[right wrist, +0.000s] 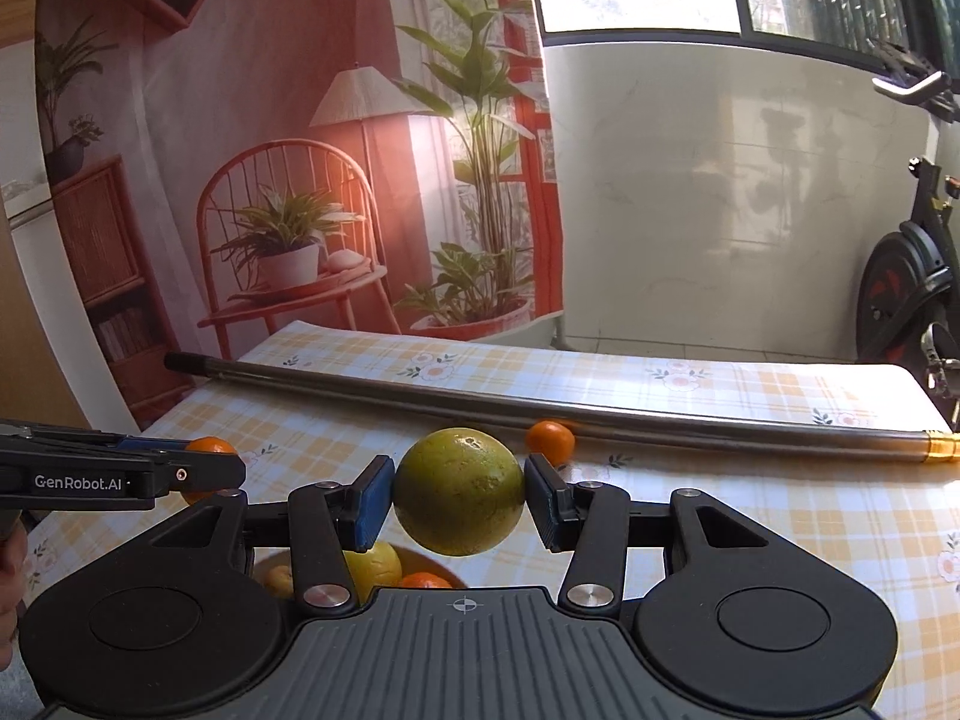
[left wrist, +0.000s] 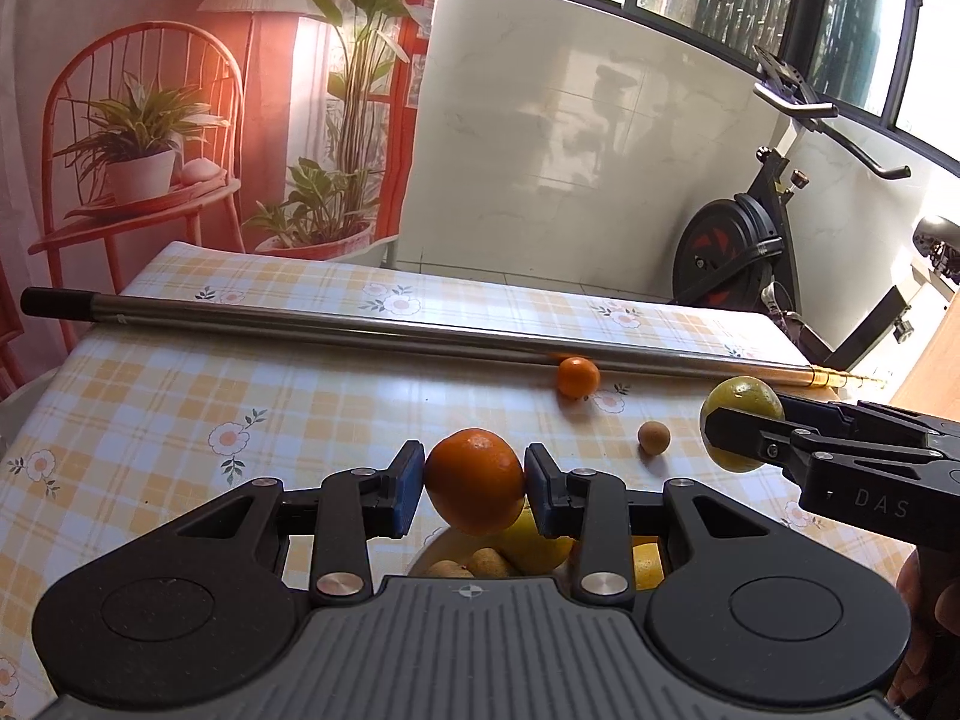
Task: Organize fruits
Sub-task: 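Carry the mandarin and the green-yellow citrus in both grippers over the white plate, then lower the citrus onto the plate with the right gripper while the left releases the mandarin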
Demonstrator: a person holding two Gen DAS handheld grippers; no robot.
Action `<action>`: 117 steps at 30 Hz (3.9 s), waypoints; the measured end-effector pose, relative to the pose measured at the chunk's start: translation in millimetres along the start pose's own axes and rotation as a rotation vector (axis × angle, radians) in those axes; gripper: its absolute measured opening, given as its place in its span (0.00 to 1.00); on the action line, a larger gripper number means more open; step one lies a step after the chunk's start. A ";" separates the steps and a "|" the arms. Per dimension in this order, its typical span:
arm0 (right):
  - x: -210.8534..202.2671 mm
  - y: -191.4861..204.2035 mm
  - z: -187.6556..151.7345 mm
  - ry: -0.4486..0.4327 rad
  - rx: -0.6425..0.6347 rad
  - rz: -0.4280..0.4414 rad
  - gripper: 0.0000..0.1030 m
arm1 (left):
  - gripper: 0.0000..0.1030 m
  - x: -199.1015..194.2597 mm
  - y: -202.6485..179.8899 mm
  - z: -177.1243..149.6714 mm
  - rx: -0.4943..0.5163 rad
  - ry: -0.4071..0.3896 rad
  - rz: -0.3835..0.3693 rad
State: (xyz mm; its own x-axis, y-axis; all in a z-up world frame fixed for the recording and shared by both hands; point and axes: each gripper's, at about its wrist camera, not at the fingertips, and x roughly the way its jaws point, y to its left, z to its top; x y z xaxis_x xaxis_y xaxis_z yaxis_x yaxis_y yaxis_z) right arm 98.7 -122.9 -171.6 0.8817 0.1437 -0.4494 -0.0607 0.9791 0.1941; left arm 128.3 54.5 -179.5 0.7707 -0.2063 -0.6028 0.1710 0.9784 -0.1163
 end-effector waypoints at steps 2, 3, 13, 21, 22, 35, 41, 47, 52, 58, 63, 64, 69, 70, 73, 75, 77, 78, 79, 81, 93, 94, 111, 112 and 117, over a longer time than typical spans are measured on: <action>-5.6 -3.4 -7.6 0.001 0.036 -0.001 0.43 | 0.37 -1.0 -1.7 -2.7 0.011 0.007 -0.009; -7.2 -6.4 -11.7 0.006 0.054 -0.002 0.43 | 0.37 -1.3 -2.5 -3.9 0.018 0.011 -0.015; -10.2 -33.6 -33.2 0.022 0.169 -0.014 0.43 | 0.37 26.8 -15.5 -28.7 0.089 0.121 -0.060; -2.4 -38.6 -35.8 0.030 0.196 0.002 0.43 | 0.37 46.2 -20.7 -42.6 0.138 0.208 -0.050; -0.6 -38.7 -35.8 0.033 0.199 0.003 0.43 | 0.37 47.3 -20.1 -43.6 0.140 0.215 -0.044; 1.6 -41.3 -38.5 0.042 0.210 0.011 0.43 | 0.37 58.7 -25.0 -48.0 0.176 0.255 -0.033; -0.1 -38.6 -38.9 0.042 0.196 0.015 0.43 | 0.38 57.5 -23.5 -45.0 0.163 0.231 -0.047; -0.5 -32.1 -36.0 0.050 0.168 0.022 0.43 | 0.42 40.3 -11.8 -35.9 0.099 0.175 -0.063; 1.0 -19.8 -31.6 0.068 0.107 0.042 0.43 | 0.43 19.8 6.2 -26.0 0.045 0.113 -0.024; 8.4 6.2 -24.8 0.127 -0.005 0.099 0.43 | 0.45 2.3 23.1 -16.8 0.013 0.076 0.019; 18.7 29.7 -25.3 0.205 -0.049 0.160 0.43 | 0.49 -7.2 25.5 -14.1 0.019 0.060 0.031; 19.8 35.0 -26.5 0.220 -0.067 0.163 0.43 | 0.49 -8.5 25.6 -14.1 0.021 0.057 0.030; 25.6 62.2 -31.6 0.283 -0.160 0.182 0.43 | 0.50 -10.6 32.6 -19.1 -0.008 0.062 -0.005; 26.7 66.1 -32.8 0.295 -0.171 0.185 0.43 | 0.50 -10.2 34.1 -21.3 -0.009 0.062 -0.005; 30.2 78.3 -40.8 0.350 -0.213 0.201 0.43 | 0.50 -8.8 38.8 -24.7 -0.022 0.069 -0.002; 33.9 84.3 -45.0 0.380 -0.229 0.208 0.43 | 0.50 -8.3 42.5 -25.2 -0.030 0.069 -0.007; 36.8 86.6 -47.0 0.398 -0.225 0.210 0.43 | 0.50 -8.5 43.9 -24.9 -0.034 0.065 -0.010; 39.6 84.2 -47.2 0.405 -0.215 0.207 0.43 | 0.50 -8.5 44.1 -24.8 -0.034 0.064 -0.012; 42.3 83.7 -47.5 0.411 -0.211 0.199 0.43 | 0.50 -8.5 44.2 -24.9 -0.035 0.064 -0.013; 46.2 82.2 -48.5 0.426 -0.210 0.183 0.43 | 0.50 -7.6 44.6 -25.4 -0.037 0.065 -0.015; 54.2 77.3 -51.9 0.422 -0.235 0.139 0.43 | 0.50 -3.2 39.9 -27.4 -0.019 0.076 -0.016; 53.9 77.3 -52.3 0.418 -0.237 0.138 0.43 | 0.50 -2.9 39.7 -27.7 -0.018 0.077 -0.015; 54.4 73.0 -48.9 0.366 -0.220 0.127 0.44 | 0.50 -2.0 38.4 -29.0 -0.020 0.082 -0.006; 53.1 70.1 -46.7 0.359 -0.199 0.134 0.44 | 0.50 -2.0 38.4 -29.1 -0.020 0.082 -0.005; 43.3 62.8 -36.4 0.317 -0.145 0.150 0.44 | 0.50 -3.2 37.6 -28.7 -0.025 0.080 -0.003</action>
State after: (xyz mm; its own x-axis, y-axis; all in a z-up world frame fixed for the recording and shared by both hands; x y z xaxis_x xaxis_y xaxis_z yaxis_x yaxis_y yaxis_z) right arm 116.0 -50.0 -210.7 0.6711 0.3021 -0.6770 -0.2635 0.9508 0.1630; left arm 114.6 92.3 -204.7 0.7188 -0.2086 -0.6632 0.1569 0.9780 -0.1376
